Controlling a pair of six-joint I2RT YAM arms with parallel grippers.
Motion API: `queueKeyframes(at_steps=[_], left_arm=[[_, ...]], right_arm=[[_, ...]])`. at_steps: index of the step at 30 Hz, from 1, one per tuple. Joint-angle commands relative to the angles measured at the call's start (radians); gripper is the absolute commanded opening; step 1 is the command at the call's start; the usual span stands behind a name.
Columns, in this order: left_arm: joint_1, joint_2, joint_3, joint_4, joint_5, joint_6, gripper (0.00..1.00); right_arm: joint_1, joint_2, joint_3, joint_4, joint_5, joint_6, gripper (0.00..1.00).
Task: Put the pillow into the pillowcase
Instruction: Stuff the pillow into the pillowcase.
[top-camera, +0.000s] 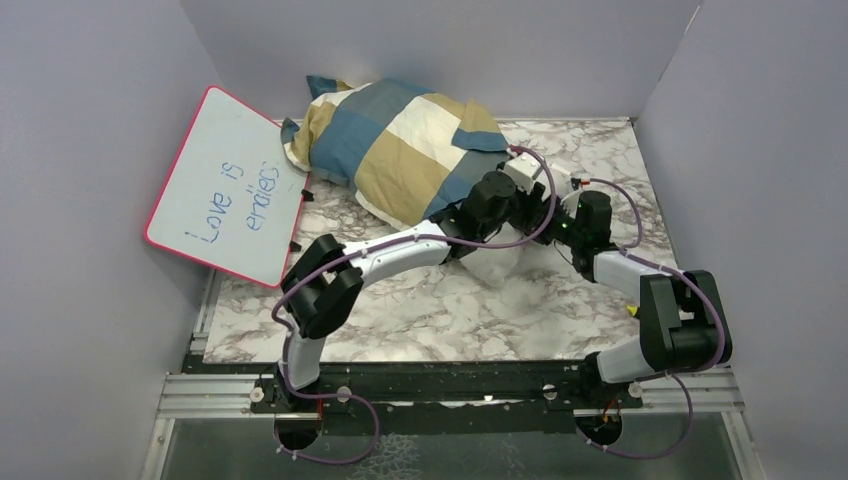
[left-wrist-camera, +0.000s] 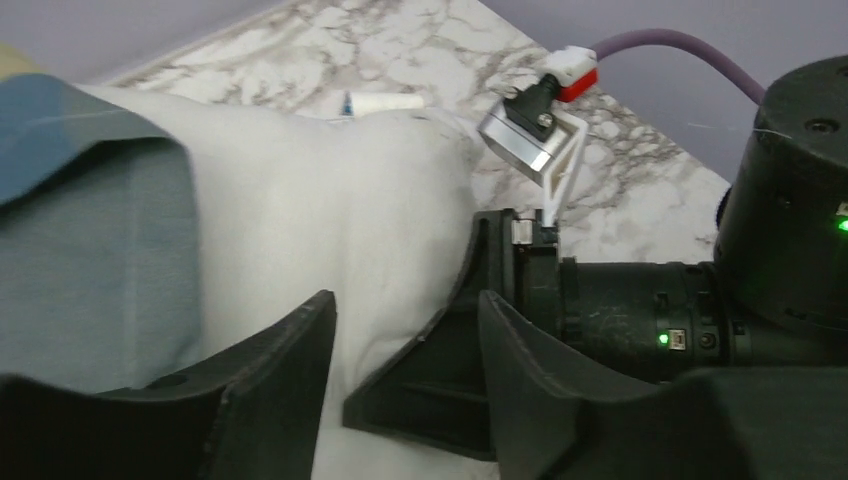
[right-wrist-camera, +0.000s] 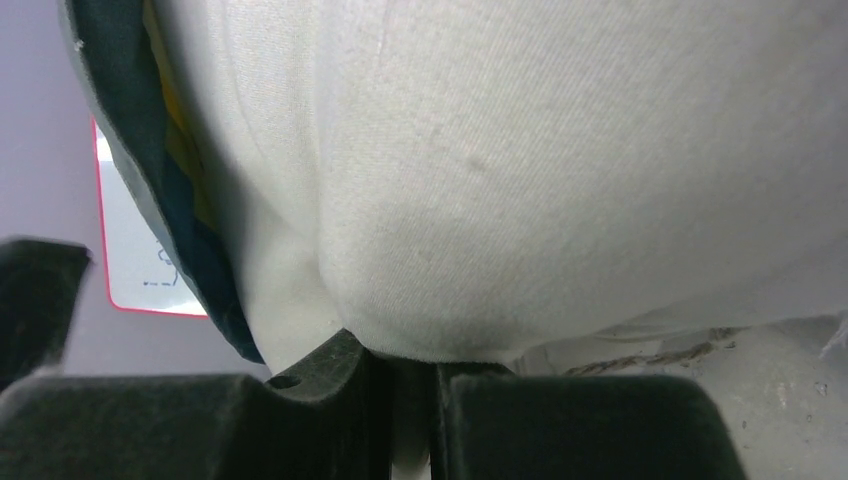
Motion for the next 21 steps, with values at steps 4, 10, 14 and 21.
queueKeyframes(at_steps=[4, 10, 14, 21], left_arm=[[-0.006, -0.123, -0.045, -0.144, -0.336, 0.151, 0.74], [-0.004, -0.100, -0.034, -0.163, -0.385, 0.279, 0.84], [-0.004, -0.068, -0.016, -0.178, -0.357, 0.295, 0.87], [0.009, 0.017, 0.022, -0.194, -0.470, 0.325, 0.82]], right_arm=[[0.013, 0.000, -0.019, 0.021, -0.002, -0.033, 0.13], [0.012, 0.003, -0.008, 0.019, -0.002, -0.040, 0.13], [0.012, 0.006, -0.006, 0.019, -0.002, -0.043, 0.14], [0.012, 0.015, 0.009, 0.015, -0.010, -0.048, 0.14]])
